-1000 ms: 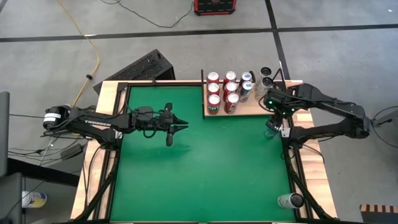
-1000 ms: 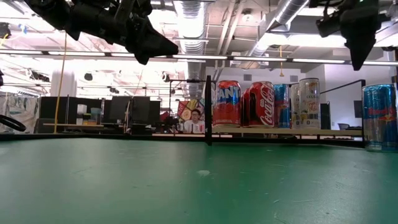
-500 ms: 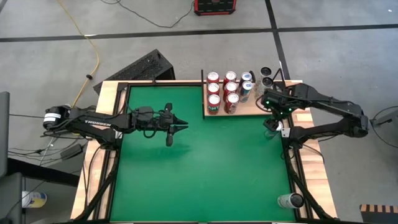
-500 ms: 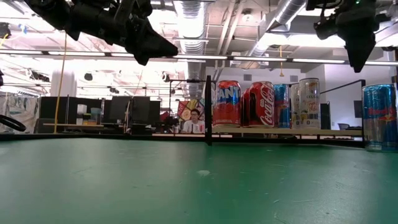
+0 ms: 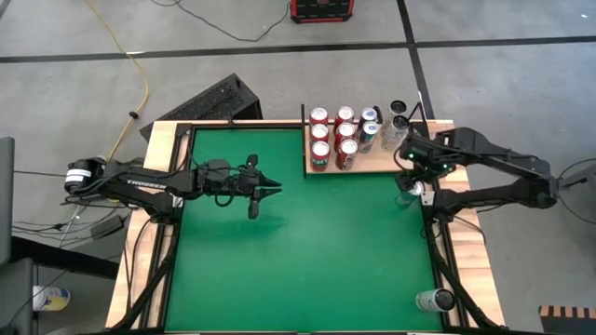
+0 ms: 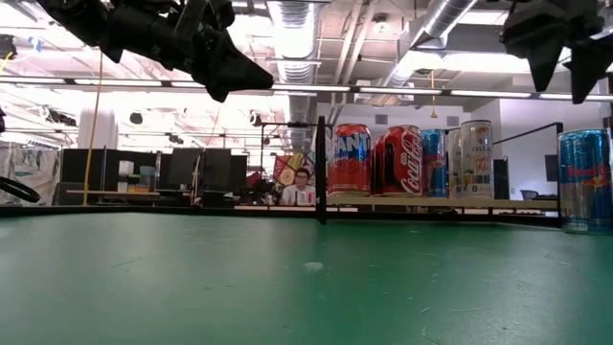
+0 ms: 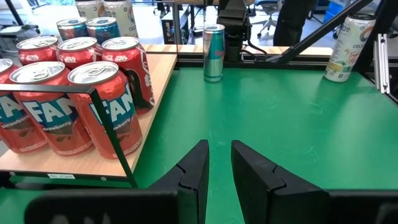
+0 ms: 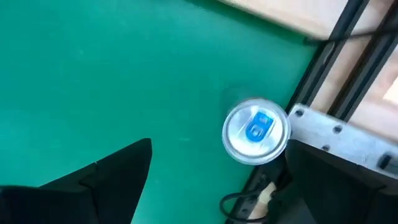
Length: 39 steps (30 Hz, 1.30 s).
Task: Place canned beverage on shelf
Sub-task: Put the blue soda can on the shelf aligned with the other blue soda cans
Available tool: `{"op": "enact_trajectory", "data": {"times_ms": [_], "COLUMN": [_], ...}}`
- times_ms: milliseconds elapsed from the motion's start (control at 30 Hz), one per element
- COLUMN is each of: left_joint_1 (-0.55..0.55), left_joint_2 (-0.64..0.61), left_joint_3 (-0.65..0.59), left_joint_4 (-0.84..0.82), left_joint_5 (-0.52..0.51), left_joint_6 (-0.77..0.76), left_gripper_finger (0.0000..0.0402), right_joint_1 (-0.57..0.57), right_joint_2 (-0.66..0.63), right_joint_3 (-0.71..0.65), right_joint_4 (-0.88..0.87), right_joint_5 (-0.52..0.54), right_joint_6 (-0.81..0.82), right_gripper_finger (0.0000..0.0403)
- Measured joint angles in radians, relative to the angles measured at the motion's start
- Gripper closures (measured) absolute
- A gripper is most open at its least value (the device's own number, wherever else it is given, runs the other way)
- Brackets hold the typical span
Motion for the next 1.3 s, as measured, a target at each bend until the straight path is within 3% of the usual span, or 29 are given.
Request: {"op": "enact_trajectory", "data": {"times_ms": [333,700,1300], "left_joint_1": [0.000,0.000,0.000], "left_joint_2": [0.000,0.000,0.000], "left_joint_3": [0.000,0.000,0.000], "left_joint_4": [0.006,0.032,0.009], "left_joint_5": [0.000,0.000,0.000], "left_joint_6": [0.002,0.002,0.005], "left_gripper_finger": [0.0345,0.0345,0.0345], "right_joint_1": [0.023,0.025,0.002], "right_joint_2": [-0.094,-0.141,-0.106], "right_joint_3": [-0.236,-0.241,-0.298], "right_joint_4": [-0.003,0.036,0.146], "right_joint_5": [0.047,0.041,0.075], "right_joint_6": [0.062,0.056,0.056], "right_gripper_finger": [0.0014,0.0014,0.0020]}}
